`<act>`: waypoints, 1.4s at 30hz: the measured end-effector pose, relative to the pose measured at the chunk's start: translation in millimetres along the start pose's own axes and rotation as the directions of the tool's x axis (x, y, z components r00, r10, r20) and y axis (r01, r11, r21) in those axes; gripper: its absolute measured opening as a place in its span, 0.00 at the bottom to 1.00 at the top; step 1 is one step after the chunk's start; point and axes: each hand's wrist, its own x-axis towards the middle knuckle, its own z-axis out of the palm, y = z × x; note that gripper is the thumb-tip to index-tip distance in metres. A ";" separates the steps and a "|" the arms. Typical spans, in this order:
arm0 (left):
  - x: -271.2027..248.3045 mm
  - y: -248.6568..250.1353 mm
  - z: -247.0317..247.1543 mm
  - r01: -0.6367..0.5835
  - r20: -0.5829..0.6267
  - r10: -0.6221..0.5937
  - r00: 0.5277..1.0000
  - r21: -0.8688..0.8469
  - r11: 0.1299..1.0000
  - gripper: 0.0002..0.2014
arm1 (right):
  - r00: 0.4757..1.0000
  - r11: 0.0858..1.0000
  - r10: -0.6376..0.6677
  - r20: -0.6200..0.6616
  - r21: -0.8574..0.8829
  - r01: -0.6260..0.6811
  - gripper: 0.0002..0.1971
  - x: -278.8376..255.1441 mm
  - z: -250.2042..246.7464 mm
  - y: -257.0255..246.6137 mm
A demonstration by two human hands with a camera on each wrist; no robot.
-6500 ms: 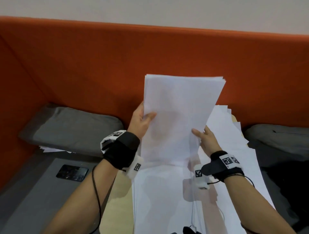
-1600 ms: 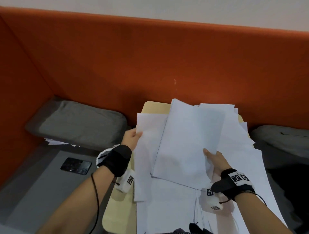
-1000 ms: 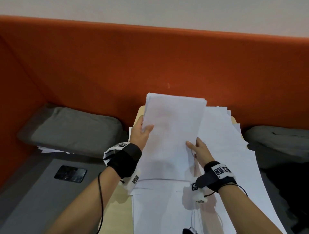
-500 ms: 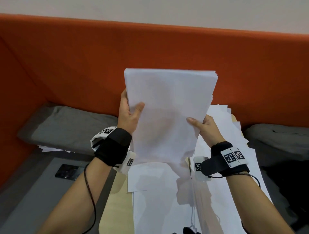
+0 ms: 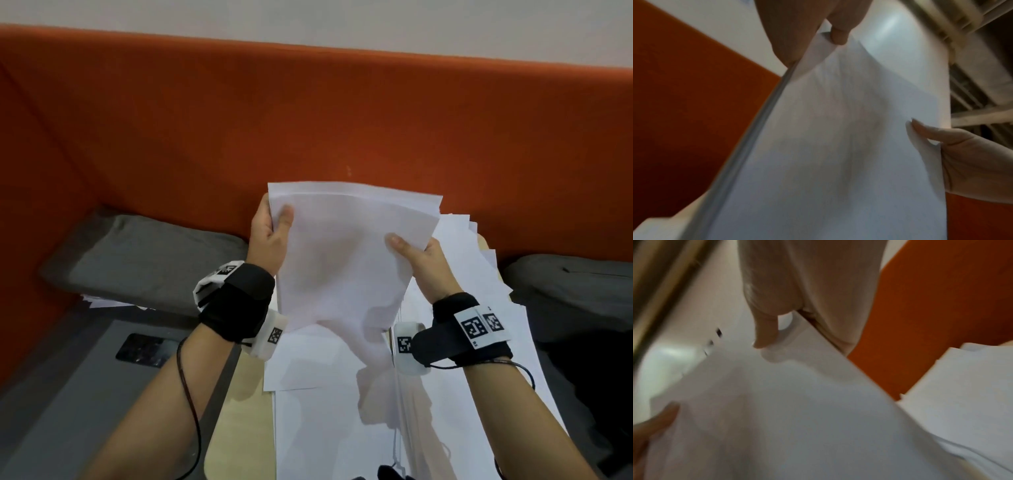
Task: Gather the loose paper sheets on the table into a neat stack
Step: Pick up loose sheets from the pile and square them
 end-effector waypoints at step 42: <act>-45.8 -61.8 -13.1 0.078 0.109 -0.112 0.988 0.278 0.957 0.18 | 0.988 0.991 0.125 0.092 0.028 -0.128 0.11 -2.0 -26.1 32.7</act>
